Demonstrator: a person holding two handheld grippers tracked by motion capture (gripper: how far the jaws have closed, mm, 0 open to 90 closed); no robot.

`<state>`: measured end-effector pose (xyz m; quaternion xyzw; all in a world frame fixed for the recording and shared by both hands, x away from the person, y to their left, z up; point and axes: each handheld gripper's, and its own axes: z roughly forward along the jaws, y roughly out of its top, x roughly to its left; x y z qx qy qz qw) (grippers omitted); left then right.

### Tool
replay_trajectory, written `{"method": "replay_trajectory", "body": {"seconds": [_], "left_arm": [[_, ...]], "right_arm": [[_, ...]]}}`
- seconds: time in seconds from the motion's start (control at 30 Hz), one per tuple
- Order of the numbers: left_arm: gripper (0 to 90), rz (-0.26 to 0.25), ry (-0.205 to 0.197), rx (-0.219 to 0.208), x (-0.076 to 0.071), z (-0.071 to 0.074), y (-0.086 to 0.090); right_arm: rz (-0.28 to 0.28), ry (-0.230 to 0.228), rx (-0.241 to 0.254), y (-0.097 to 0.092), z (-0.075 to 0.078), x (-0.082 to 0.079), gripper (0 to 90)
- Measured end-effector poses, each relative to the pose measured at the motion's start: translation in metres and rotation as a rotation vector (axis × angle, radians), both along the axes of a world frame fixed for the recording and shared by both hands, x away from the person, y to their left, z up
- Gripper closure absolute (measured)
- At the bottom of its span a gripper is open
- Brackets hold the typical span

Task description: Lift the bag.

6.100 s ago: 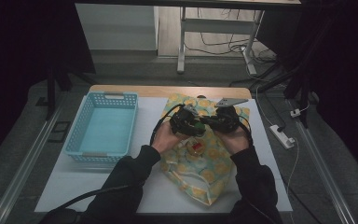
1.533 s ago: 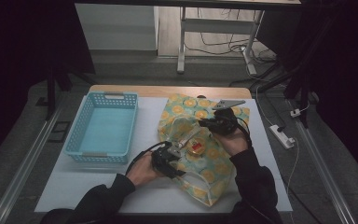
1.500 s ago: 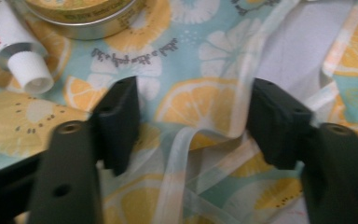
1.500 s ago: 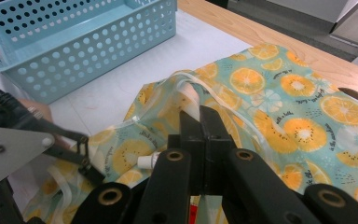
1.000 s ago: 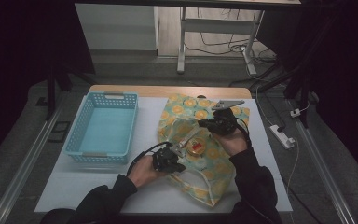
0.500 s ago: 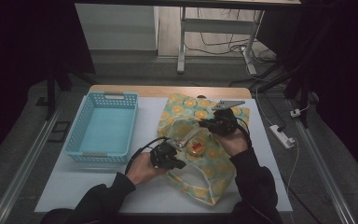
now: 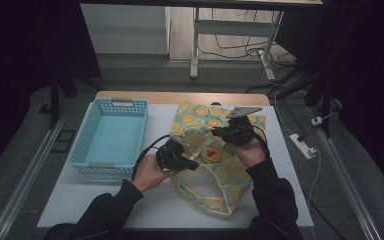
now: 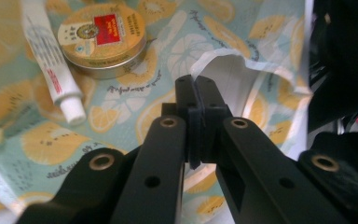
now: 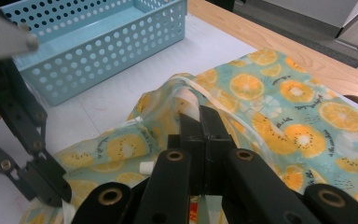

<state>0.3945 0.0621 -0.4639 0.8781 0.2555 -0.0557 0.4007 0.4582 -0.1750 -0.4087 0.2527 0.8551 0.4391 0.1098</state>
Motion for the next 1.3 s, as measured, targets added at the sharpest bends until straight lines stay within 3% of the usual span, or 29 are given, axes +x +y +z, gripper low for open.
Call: {"method": "replay_trajectory", "body": {"seconds": [0.23, 0.8, 1.3], "left_arm": [[89.7, 0.023, -0.006, -0.04, 0.008, 0.018, 0.008], [89.7, 0.069, 0.03, -0.156, 0.032, 0.062, 0.036], [89.7, 0.098, -0.034, -0.173, 0.044, 0.107, 0.043]], "right_arm": [[-0.003, 0.01, 0.021, -0.002, 0.002, 0.001, 89.8], [0.045, 0.013, 0.078, 0.003, 0.019, -0.005, 89.8], [0.084, -0.003, 0.082, 0.014, 0.042, -0.009, 89.8]]}}
